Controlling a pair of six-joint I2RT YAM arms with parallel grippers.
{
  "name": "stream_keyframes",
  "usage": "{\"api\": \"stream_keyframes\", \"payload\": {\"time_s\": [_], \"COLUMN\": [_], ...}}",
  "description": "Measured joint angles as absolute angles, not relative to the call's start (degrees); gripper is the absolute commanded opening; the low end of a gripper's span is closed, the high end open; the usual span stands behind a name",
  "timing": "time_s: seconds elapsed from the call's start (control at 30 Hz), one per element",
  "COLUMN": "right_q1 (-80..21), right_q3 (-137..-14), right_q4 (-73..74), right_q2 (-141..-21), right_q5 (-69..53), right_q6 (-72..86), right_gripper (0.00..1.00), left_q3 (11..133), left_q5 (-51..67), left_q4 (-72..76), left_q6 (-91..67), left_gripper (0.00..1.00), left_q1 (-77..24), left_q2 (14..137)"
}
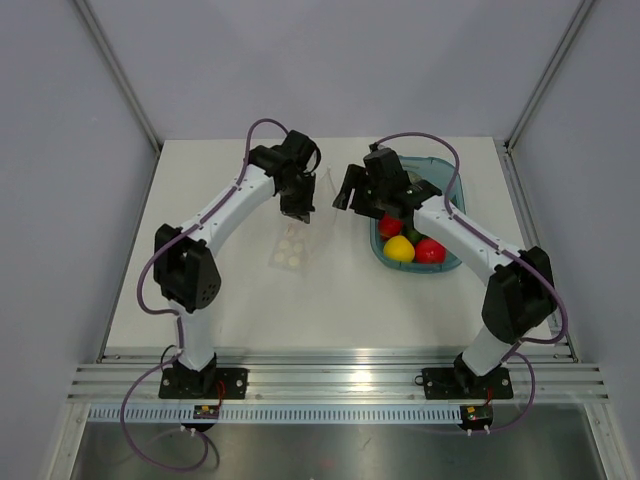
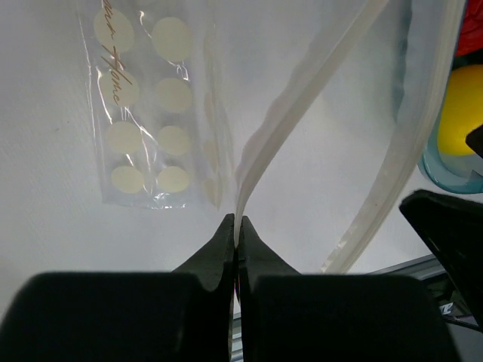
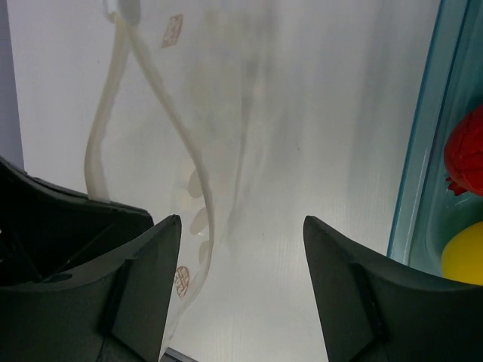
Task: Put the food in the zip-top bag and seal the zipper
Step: Open the zipper of the food storage bag, then adjust the fake fruit in the bin.
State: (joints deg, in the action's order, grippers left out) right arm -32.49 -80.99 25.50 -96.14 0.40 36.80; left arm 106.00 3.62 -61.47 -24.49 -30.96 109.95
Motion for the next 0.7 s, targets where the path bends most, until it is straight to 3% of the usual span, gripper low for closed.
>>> {"api": "stream_keyframes", "payload": {"time_s": [0.33,0.4,0.53,0.7], "right_q1": [-32.4,-31.7,-24.7,-15.5], "right_q3": [-81.1,-81.0,-82.8,-91.2], "right_q4": [27.2,27.8,30.3,34.5], "right_q2": [-93.2,-91.2,-89.6,-96.4], "right_q5": [2.2,3.7,5.4,8.9], "right_q6": [35.9,35.4,33.6,31.0], "right_gripper": [0.75,0.77,0.93,0.99], "left_q3": [109.1,109.2,110.0,110.9], "left_q5": [3.6,3.6,3.6,3.6], "left_q4": [-61.6,-61.6,-61.8,-61.9], "left_q6": [-24.5,-24.5,-24.5,-24.5], "left_gripper": [0.0,0.0,0.0,0.0], "left_q1": [-32.1,-32.2,-32.2,-32.3], "left_q2": [113.2,113.3,113.4,113.4]}}
